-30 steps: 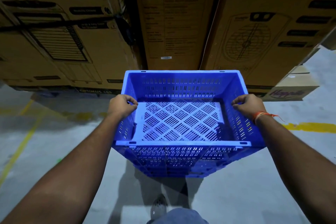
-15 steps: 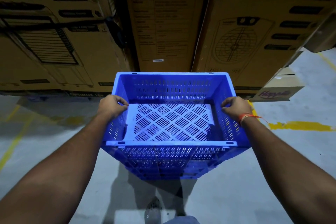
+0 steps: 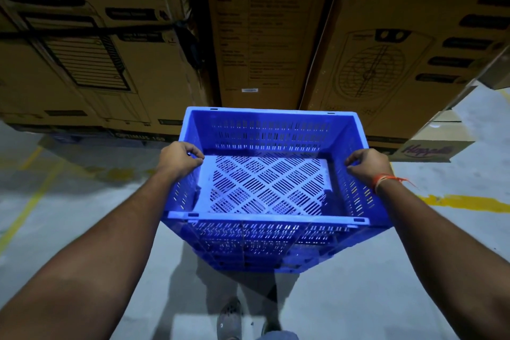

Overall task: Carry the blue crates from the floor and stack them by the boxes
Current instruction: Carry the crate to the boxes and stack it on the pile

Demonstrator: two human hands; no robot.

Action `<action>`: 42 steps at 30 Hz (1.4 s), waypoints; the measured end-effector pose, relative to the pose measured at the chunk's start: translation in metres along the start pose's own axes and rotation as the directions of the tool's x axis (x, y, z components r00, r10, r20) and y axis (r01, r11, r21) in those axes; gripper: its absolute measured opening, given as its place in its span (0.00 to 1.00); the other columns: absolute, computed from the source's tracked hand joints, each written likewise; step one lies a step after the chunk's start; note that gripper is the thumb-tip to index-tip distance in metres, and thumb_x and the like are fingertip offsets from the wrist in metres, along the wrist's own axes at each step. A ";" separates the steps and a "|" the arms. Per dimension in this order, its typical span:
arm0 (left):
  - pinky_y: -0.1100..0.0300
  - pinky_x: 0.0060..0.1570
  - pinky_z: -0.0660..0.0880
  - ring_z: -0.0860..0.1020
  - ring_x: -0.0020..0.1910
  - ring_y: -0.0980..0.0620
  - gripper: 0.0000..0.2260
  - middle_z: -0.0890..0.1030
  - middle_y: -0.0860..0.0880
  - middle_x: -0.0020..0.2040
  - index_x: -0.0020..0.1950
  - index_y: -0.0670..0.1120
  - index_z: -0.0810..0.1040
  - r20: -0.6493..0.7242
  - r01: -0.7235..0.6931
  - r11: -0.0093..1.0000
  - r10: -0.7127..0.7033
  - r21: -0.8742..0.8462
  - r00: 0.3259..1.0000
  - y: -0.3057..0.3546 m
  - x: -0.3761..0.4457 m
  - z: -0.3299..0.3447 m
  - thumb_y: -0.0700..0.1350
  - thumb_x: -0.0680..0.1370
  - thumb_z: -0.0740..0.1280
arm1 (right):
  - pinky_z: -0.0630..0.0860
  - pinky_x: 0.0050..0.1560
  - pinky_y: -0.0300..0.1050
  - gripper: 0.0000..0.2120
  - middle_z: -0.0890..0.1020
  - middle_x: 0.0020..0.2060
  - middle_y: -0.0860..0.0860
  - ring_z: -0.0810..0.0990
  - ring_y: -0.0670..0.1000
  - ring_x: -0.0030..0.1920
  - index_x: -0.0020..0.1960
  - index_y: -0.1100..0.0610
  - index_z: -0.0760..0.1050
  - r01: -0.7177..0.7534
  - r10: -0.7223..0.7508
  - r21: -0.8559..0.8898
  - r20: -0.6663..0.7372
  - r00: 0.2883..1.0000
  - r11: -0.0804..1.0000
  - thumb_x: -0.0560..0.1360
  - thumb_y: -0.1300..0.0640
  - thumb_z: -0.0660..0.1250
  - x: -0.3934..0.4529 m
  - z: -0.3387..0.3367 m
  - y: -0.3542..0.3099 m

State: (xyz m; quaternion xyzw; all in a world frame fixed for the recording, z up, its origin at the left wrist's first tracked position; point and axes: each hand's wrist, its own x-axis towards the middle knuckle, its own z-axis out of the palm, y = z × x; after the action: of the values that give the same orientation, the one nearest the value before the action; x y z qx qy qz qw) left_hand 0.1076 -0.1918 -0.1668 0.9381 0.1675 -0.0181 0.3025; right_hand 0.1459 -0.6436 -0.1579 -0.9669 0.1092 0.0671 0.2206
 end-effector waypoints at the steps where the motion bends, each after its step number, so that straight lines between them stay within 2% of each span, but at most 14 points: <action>1: 0.63 0.41 0.70 0.74 0.32 0.60 0.01 0.77 0.60 0.30 0.41 0.49 0.86 -0.002 -0.007 1.000 0.007 0.013 1.000 0.000 0.000 0.000 0.45 0.71 0.75 | 0.75 0.46 0.41 0.05 0.84 0.42 0.51 0.82 0.53 0.44 0.35 0.47 0.81 -0.001 0.001 0.012 0.001 1.000 1.000 0.65 0.57 0.73 0.001 -0.001 -0.001; 4: 0.63 0.42 0.70 0.78 0.37 0.55 0.01 0.79 0.58 0.32 0.40 0.50 0.85 -0.001 -0.007 0.999 0.007 0.046 1.000 0.001 0.000 0.001 0.45 0.71 0.75 | 0.76 0.47 0.42 0.05 0.84 0.43 0.50 0.82 0.53 0.45 0.35 0.47 0.81 -0.014 0.014 0.034 0.012 1.000 0.999 0.66 0.57 0.73 0.002 -0.003 -0.003; 8: 0.62 0.42 0.71 0.76 0.33 0.57 0.01 0.76 0.60 0.29 0.39 0.50 0.85 -0.010 -0.012 0.998 0.012 0.063 1.000 0.001 0.000 0.001 0.45 0.71 0.76 | 0.73 0.44 0.41 0.04 0.83 0.43 0.51 0.82 0.54 0.46 0.38 0.48 0.82 -0.019 0.019 0.041 0.013 1.000 0.999 0.66 0.57 0.73 -0.002 -0.002 -0.002; 12: 0.62 0.41 0.71 0.81 0.39 0.51 0.02 0.79 0.56 0.31 0.39 0.50 0.85 -0.010 -0.003 0.997 0.004 0.077 1.000 0.002 0.000 0.000 0.45 0.71 0.76 | 0.69 0.42 0.39 0.04 0.82 0.41 0.51 0.80 0.53 0.43 0.38 0.49 0.82 -0.037 0.035 0.052 0.030 0.999 0.998 0.68 0.58 0.73 -0.001 -0.006 -0.006; 16: 0.61 0.44 0.74 0.80 0.41 0.52 0.03 0.82 0.52 0.38 0.38 0.51 0.84 -0.007 -0.006 0.996 0.007 0.088 1.000 0.001 -0.001 0.002 0.45 0.71 0.76 | 0.67 0.38 0.38 0.04 0.81 0.40 0.50 0.79 0.52 0.42 0.41 0.50 0.83 -0.025 0.024 0.043 0.025 0.999 0.999 0.69 0.58 0.73 -0.005 -0.006 -0.003; 19: 0.59 0.47 0.78 0.81 0.42 0.51 0.01 0.84 0.51 0.41 0.40 0.50 0.85 -0.012 0.015 0.997 -0.014 0.076 1.000 0.001 0.000 0.003 0.46 0.71 0.76 | 0.68 0.41 0.39 0.04 0.81 0.40 0.49 0.79 0.51 0.43 0.42 0.50 0.83 -0.011 0.010 0.054 0.013 1.000 0.998 0.69 0.58 0.73 -0.004 -0.005 -0.002; 23: 0.61 0.45 0.74 0.80 0.42 0.52 0.01 0.83 0.51 0.39 0.40 0.50 0.86 -0.020 0.019 0.998 -0.018 0.067 1.000 0.004 0.002 0.002 0.45 0.71 0.75 | 0.67 0.41 0.38 0.04 0.81 0.40 0.48 0.77 0.50 0.42 0.42 0.50 0.84 -0.029 0.029 0.051 0.012 1.000 0.998 0.70 0.58 0.72 0.000 -0.006 -0.006; 30: 0.60 0.44 0.74 0.80 0.43 0.53 0.01 0.83 0.53 0.39 0.40 0.51 0.85 -0.004 0.017 0.998 -0.017 0.060 1.000 0.003 -0.001 0.002 0.46 0.71 0.75 | 0.69 0.40 0.39 0.05 0.82 0.43 0.51 0.79 0.52 0.42 0.38 0.49 0.82 -0.013 0.011 0.077 0.032 0.999 0.997 0.69 0.59 0.73 0.006 -0.001 0.000; 35: 0.63 0.42 0.70 0.77 0.36 0.54 0.01 0.78 0.57 0.31 0.41 0.49 0.86 -0.016 -0.001 0.999 0.001 0.052 1.000 0.004 -0.002 0.001 0.45 0.71 0.75 | 0.70 0.42 0.40 0.06 0.83 0.43 0.51 0.80 0.53 0.43 0.37 0.48 0.82 -0.009 0.007 0.053 0.026 1.000 0.999 0.68 0.59 0.73 0.008 0.000 0.003; 39: 0.62 0.44 0.73 0.77 0.39 0.55 0.01 0.81 0.54 0.37 0.40 0.50 0.85 0.007 0.007 1.000 -0.007 0.025 1.000 0.003 -0.004 0.000 0.45 0.71 0.74 | 0.71 0.42 0.40 0.06 0.83 0.45 0.52 0.81 0.54 0.46 0.38 0.48 0.81 -0.007 0.007 0.019 0.010 1.000 1.000 0.67 0.59 0.74 0.007 0.004 0.007; 42: 0.63 0.45 0.73 0.78 0.40 0.56 0.03 0.82 0.56 0.38 0.38 0.52 0.84 0.023 0.008 1.000 -0.008 0.015 1.000 -0.001 -0.003 -0.005 0.45 0.70 0.75 | 0.76 0.45 0.44 0.06 0.83 0.44 0.52 0.82 0.55 0.46 0.37 0.46 0.81 0.011 -0.011 -0.035 -0.003 1.000 0.999 0.66 0.57 0.75 0.008 0.006 0.004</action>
State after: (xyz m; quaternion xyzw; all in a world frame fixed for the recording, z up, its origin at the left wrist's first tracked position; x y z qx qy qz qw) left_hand 0.1045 -0.1886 -0.1626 0.9394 0.1676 -0.0315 0.2974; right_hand 0.1519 -0.6457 -0.1665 -0.9713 0.1031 0.0665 0.2038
